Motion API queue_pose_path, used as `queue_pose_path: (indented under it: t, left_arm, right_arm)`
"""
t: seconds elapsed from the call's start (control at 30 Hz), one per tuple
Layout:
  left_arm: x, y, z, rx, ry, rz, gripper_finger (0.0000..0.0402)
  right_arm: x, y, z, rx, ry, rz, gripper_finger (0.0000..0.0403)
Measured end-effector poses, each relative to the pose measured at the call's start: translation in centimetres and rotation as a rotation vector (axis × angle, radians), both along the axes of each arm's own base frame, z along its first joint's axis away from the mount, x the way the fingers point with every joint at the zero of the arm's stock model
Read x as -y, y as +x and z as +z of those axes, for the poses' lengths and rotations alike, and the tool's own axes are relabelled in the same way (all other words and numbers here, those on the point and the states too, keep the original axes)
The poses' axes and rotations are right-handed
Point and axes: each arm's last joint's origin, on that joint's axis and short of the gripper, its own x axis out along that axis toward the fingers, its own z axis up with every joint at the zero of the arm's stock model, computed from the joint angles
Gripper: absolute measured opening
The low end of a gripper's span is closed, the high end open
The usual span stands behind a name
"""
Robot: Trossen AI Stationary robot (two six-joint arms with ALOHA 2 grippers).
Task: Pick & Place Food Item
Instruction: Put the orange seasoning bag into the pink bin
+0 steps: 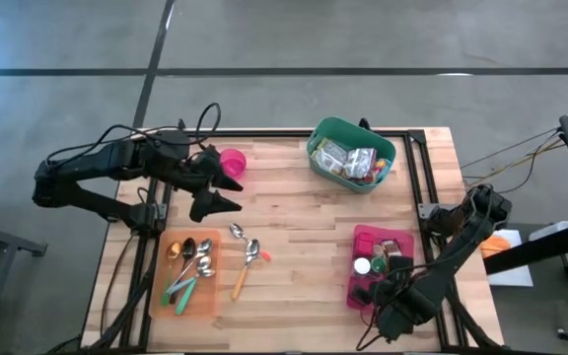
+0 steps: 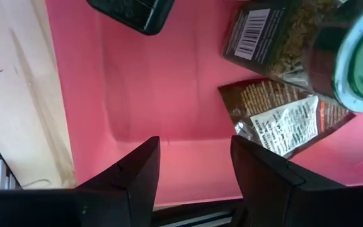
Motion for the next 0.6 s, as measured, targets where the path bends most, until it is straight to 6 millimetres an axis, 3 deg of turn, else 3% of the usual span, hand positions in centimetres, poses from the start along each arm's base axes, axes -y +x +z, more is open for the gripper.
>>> queue_pose_path:
  t: [0.2, 0.47, 0.6]
  left_arm:
    - [0.05, -0.12, -0.19, -0.015, 0.024, -0.032, 0.0341]
    - [0.09, -0.16, -0.24, -0.011, 0.058, -0.064, 0.0341]
    - [0.09, -0.22, -0.34, -0.018, 0.075, -0.074, 0.0341]
  right_arm:
    - [0.15, 0.23, 0.00, -0.033, 0.036, 0.022, 0.0208]
    - [0.49, -0.09, -0.28, -0.062, 0.007, -0.017, 0.0326]
    - [1.06, -0.59, -0.95, -0.104, -0.041, -0.015, 0.0359]
